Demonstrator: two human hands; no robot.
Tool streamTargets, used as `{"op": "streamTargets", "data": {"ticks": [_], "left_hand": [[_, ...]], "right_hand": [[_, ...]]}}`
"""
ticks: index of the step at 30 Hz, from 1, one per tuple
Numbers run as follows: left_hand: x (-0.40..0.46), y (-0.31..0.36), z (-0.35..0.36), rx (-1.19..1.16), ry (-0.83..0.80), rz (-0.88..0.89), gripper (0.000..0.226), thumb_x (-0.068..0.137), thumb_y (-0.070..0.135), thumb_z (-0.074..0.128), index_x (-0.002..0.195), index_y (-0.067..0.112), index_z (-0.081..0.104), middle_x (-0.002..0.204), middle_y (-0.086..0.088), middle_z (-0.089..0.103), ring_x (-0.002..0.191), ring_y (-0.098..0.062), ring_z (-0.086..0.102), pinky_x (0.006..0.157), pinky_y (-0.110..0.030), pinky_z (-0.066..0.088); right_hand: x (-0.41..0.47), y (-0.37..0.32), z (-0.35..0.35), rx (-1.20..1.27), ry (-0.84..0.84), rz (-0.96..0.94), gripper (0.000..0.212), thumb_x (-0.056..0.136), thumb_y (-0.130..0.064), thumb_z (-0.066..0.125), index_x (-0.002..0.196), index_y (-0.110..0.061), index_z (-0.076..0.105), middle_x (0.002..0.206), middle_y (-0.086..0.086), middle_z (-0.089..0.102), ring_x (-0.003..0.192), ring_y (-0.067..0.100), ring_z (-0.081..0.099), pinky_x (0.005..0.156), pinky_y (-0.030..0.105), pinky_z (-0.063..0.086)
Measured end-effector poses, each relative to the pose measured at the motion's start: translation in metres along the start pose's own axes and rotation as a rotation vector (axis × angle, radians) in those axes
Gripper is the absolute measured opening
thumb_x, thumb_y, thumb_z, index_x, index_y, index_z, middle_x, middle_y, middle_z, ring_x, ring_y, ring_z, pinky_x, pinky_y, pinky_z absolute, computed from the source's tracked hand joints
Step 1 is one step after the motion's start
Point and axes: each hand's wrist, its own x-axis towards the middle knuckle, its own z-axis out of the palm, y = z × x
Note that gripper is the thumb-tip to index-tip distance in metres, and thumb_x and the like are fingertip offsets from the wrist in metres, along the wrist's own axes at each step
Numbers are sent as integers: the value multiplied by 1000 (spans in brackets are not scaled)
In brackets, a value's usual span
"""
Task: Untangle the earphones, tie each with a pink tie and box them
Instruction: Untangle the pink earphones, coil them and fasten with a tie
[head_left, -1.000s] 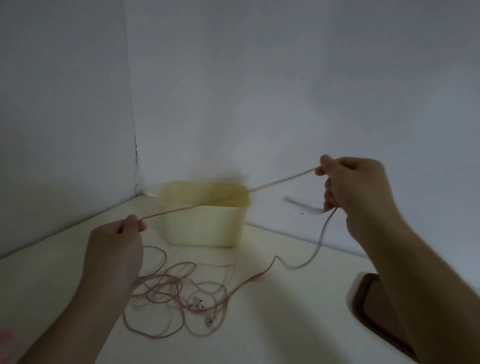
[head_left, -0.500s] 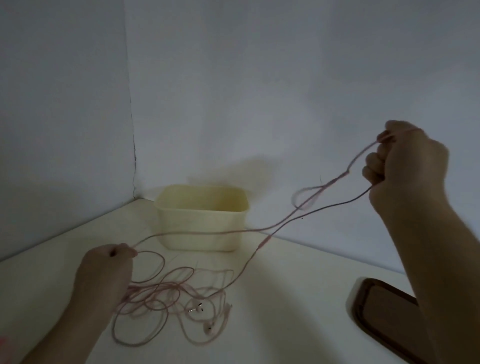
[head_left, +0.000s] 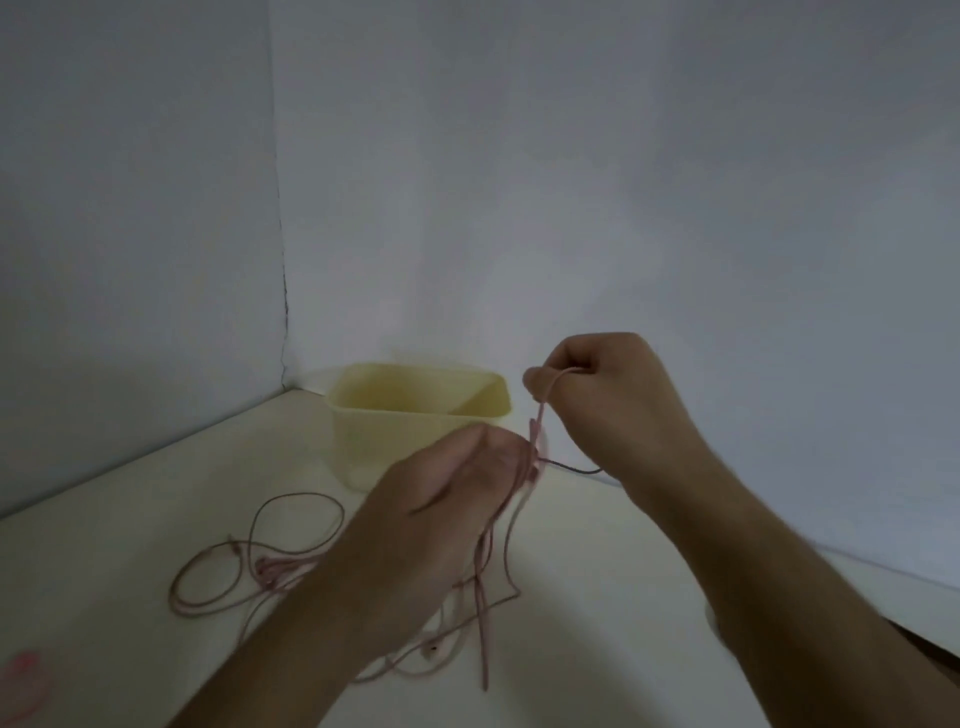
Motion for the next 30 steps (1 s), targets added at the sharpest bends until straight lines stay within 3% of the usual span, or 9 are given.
{"op": "streamTargets", "data": {"ticks": [3, 9, 12, 14, 16, 21, 24, 27, 30], "left_hand": [[10, -18, 0, -116, -192, -96, 44, 107, 45, 41, 97, 31, 82, 95, 0, 81, 91, -15, 77, 100, -49, 53], [-5, -15, 12, -274, 54, 67, 27, 110, 12, 46, 132, 24, 55, 96, -12, 76, 82, -32, 75, 73, -38, 58], [2, -17, 18, -152, 87, 77, 54, 106, -5, 42, 136, 40, 43, 94, -8, 76, 80, -29, 74, 69, -40, 56], [2, -19, 19, -147, 78, 91, 69, 103, -10, 41, 136, 50, 44, 92, -5, 75, 80, -30, 74, 68, -50, 57], [0, -17, 18, -116, 68, 88, 71, 101, -12, 42, 132, 51, 53, 92, -2, 76, 82, -29, 76, 69, -53, 55], [0, -11, 10, -77, 206, 101, 20, 103, 7, 59, 101, 21, 73, 93, 0, 80, 77, -22, 77, 70, -41, 55], [1, -10, 2, -162, 301, 118, 15, 101, 7, 62, 95, 13, 74, 87, -5, 80, 72, -26, 76, 66, -39, 55], [1, -8, -9, -258, 402, 138, 18, 100, 1, 60, 87, 6, 72, 78, -12, 76, 66, -30, 73, 63, -40, 52], [0, -8, -19, -383, 464, 156, 17, 96, 3, 64, 81, 8, 69, 76, -18, 71, 64, -35, 69, 63, -39, 50]], "right_hand": [[-3, 0, 2, -33, -24, -8, 22, 91, -16, 73, 72, -5, 71, 55, 4, 58, 47, 4, 47, 44, 12, 38], [-8, 10, -5, 4, -70, 12, 22, 95, -14, 70, 83, 4, 71, 42, -13, 41, 34, 4, 35, 39, 12, 30], [-10, 9, -4, 20, -115, -4, 24, 96, -18, 71, 83, 2, 72, 44, -12, 42, 35, 4, 36, 39, 13, 29], [-11, 9, -3, 10, -141, -18, 23, 96, -19, 71, 80, -3, 73, 49, -8, 47, 38, 4, 38, 40, 13, 31], [-12, 10, -3, -4, -152, -25, 21, 95, -16, 70, 78, -5, 74, 50, -8, 48, 40, 3, 38, 40, 14, 31], [-10, 24, -14, 120, -85, 73, 26, 94, -17, 72, 69, -9, 71, 47, -8, 43, 41, 9, 33, 44, 23, 29], [-3, 45, -27, 299, 66, 204, 31, 93, -17, 68, 63, -9, 66, 53, 2, 35, 47, 18, 29, 51, 30, 20], [5, 73, -45, 539, 201, 415, 31, 98, -15, 58, 68, -9, 57, 49, -3, 28, 39, 14, 23, 43, 22, 15], [9, 104, -62, 543, 307, 568, 28, 99, -19, 53, 74, -10, 56, 47, -5, 30, 37, 13, 25, 39, 20, 18]]}}
